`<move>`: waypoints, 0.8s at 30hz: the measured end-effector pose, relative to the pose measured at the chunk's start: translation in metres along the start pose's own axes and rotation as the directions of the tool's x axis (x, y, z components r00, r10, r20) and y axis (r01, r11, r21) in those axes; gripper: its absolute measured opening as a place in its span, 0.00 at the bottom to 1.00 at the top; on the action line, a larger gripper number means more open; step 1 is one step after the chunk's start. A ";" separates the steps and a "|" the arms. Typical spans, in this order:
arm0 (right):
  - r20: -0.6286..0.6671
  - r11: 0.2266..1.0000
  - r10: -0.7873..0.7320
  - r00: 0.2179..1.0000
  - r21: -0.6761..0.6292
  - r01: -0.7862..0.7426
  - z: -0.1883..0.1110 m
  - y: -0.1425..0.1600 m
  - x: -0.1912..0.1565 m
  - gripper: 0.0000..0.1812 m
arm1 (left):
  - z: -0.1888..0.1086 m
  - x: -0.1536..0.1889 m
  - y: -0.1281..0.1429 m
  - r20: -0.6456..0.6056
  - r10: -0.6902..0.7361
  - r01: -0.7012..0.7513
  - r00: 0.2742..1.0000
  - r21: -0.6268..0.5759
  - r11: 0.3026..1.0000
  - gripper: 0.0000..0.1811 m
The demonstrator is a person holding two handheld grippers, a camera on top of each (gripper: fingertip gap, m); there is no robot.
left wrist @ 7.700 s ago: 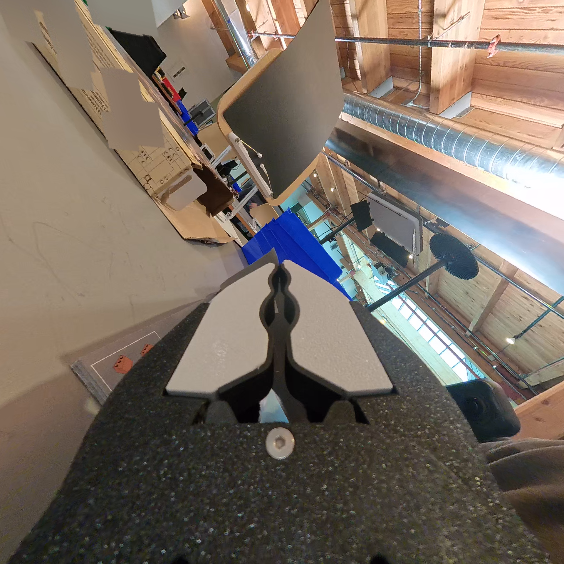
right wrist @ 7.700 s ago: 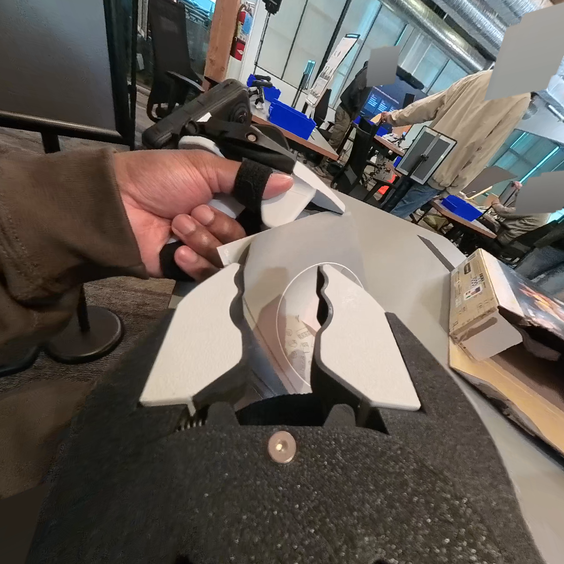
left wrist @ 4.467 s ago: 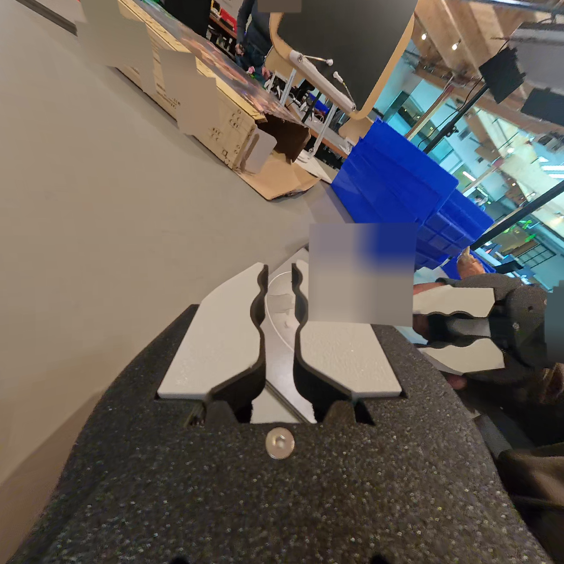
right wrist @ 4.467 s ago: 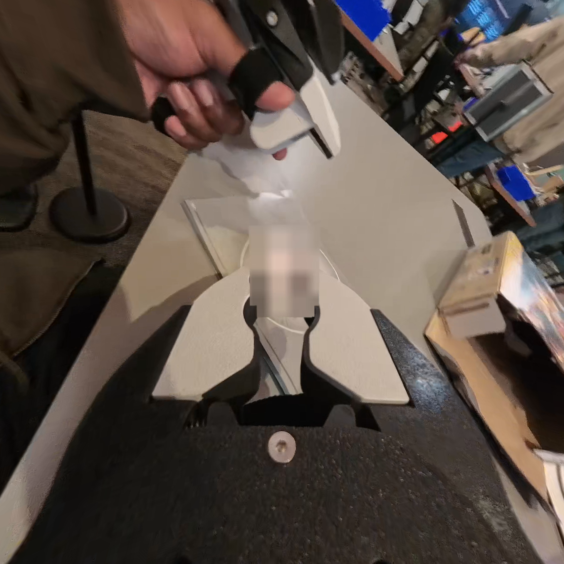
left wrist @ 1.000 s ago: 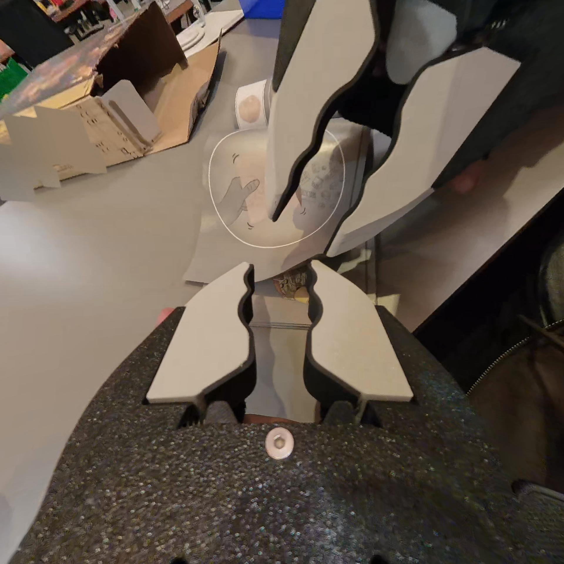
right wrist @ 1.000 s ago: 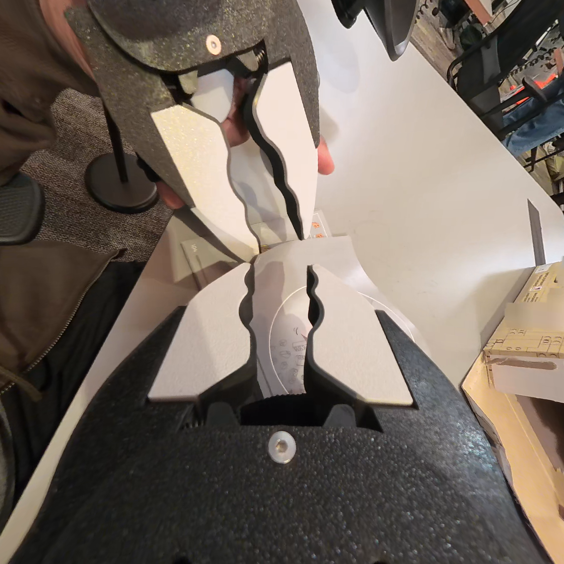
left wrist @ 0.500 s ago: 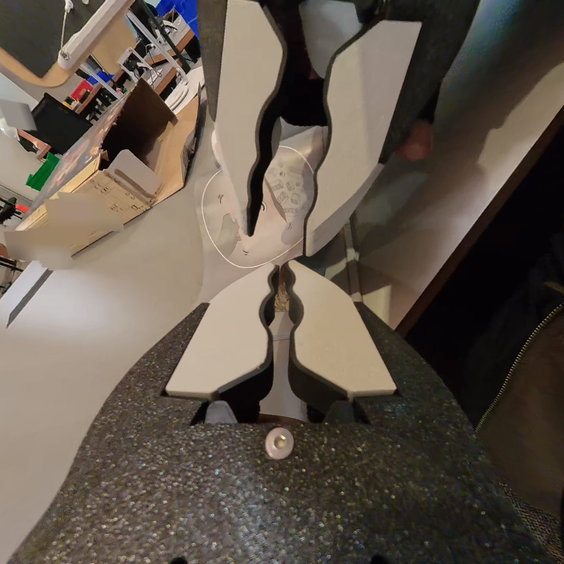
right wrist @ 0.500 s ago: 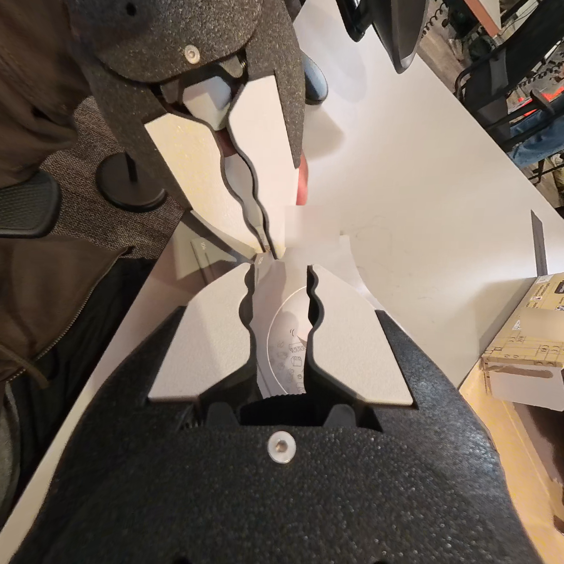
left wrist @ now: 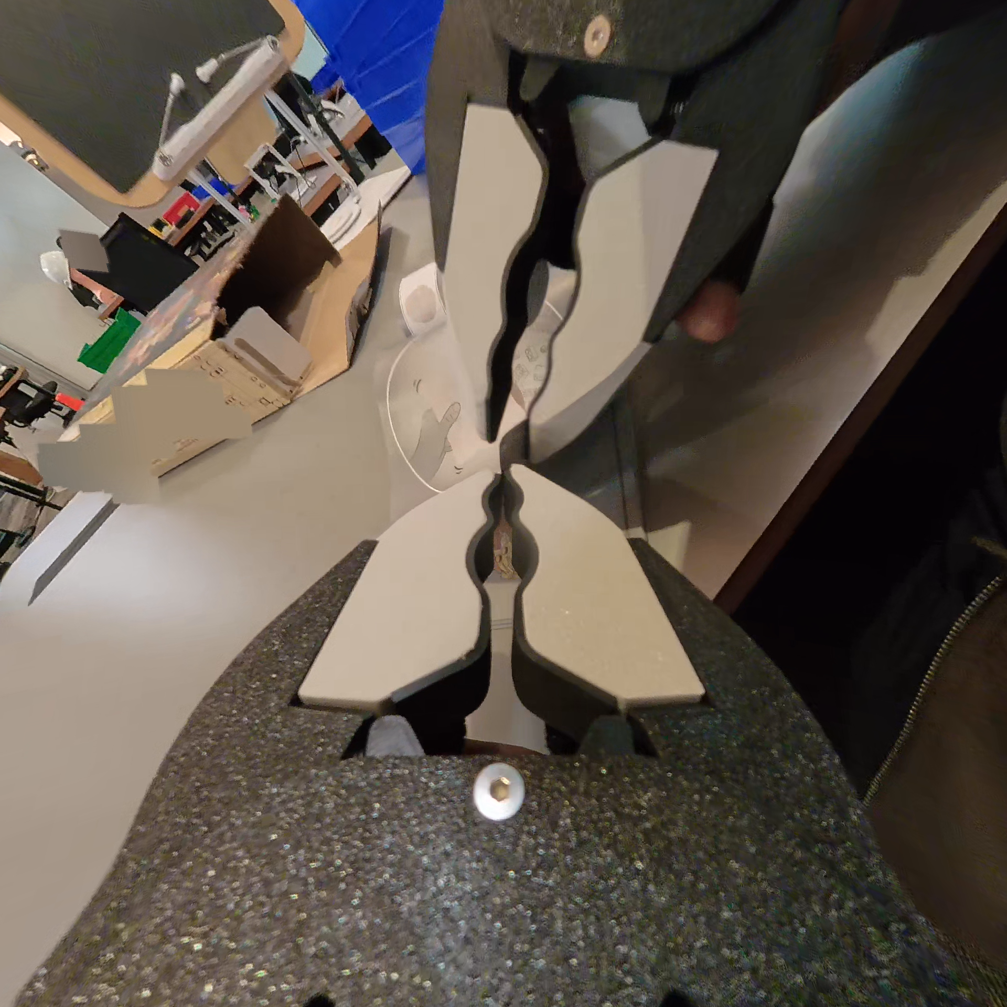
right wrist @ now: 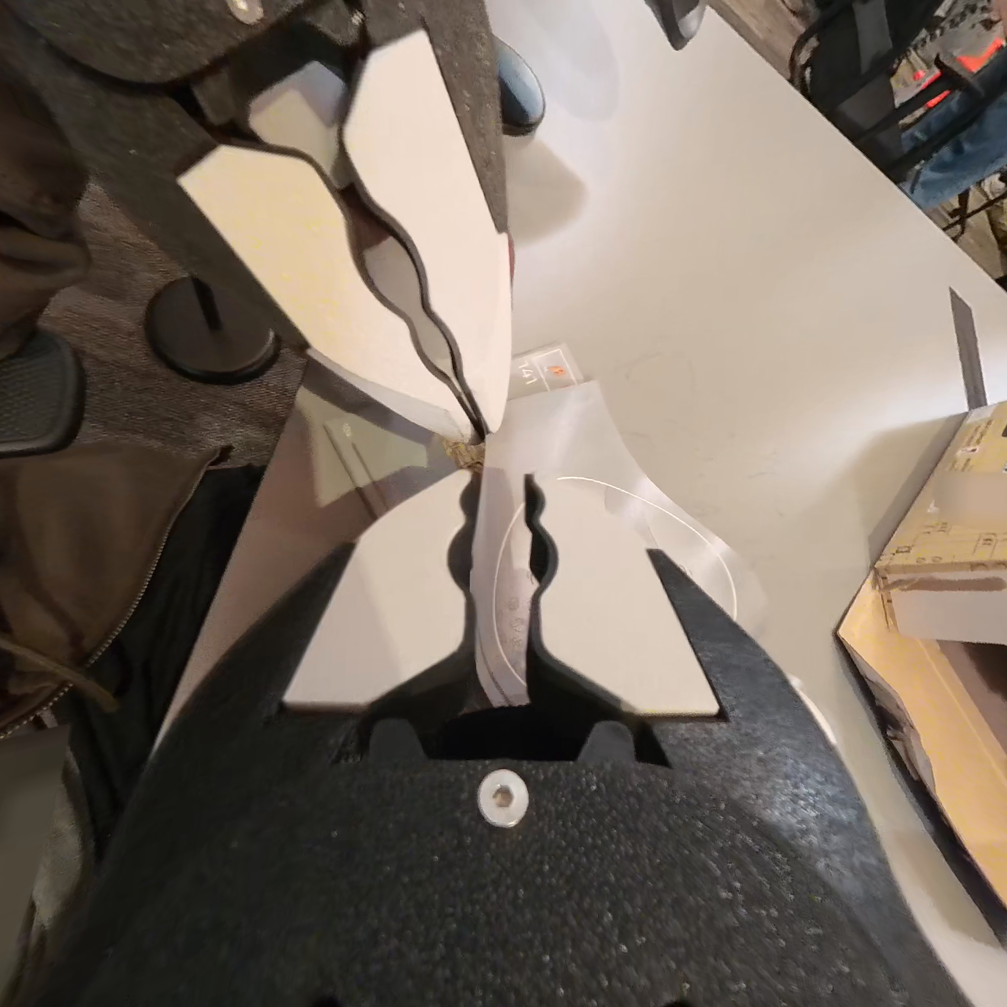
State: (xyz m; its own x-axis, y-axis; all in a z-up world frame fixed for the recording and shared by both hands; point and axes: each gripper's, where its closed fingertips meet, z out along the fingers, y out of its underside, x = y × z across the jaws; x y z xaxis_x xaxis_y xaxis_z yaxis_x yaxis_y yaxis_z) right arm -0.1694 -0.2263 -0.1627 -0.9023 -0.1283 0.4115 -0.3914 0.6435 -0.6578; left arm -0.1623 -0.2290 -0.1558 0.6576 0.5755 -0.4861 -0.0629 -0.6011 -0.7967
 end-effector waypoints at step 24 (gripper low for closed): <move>-0.435 0.840 0.541 0.720 0.317 -0.440 -0.118 0.101 0.111 0.00 | -0.014 -0.043 -0.010 0.160 -0.247 0.224 0.956 0.148 0.963 0.14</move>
State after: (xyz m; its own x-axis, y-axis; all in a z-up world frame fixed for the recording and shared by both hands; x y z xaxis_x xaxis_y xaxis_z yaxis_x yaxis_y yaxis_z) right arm -0.2874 -0.0866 -0.1089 -0.7829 0.5839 0.2150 0.0108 0.3582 -0.9336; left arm -0.1793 -0.2556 -0.1224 0.5237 0.7872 -0.3256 -0.0245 -0.3681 -0.9295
